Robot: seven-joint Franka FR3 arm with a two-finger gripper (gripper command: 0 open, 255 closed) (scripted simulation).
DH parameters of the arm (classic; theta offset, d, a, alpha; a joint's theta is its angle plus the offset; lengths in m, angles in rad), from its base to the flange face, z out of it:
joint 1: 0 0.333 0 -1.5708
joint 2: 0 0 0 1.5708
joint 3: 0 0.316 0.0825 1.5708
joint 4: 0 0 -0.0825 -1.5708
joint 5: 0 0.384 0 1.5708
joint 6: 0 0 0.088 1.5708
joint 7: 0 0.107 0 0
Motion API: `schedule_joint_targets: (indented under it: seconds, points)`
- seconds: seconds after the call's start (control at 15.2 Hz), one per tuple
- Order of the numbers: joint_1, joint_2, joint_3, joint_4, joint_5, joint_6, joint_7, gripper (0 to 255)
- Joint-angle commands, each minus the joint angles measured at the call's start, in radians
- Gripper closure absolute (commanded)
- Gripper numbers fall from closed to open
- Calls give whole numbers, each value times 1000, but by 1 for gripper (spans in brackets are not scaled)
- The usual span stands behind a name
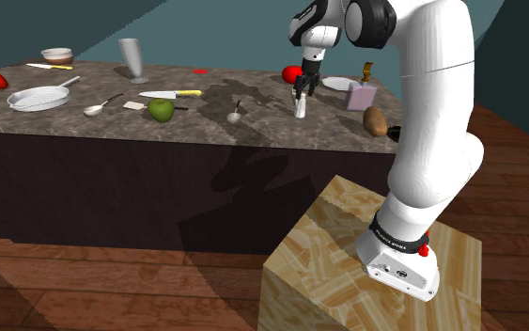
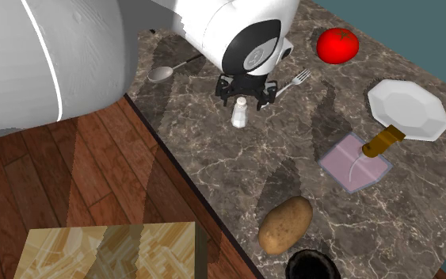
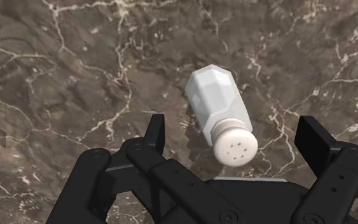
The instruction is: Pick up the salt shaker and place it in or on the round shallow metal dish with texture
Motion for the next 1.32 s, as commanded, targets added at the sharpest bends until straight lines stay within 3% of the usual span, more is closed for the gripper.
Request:
schedule_joint_targets:
  seconds: [0.0, 0.4, 0.46, 1.25]
  points:
    - [0, 2, 1, -3, 2, 5, -1, 0]
    - [0, 2, 1, -3, 2, 5, -1, 0]
    - [0, 2, 1, -3, 2, 5, -1, 255]
    - [1, -13, -4, 17, -8, -27, 7, 255]
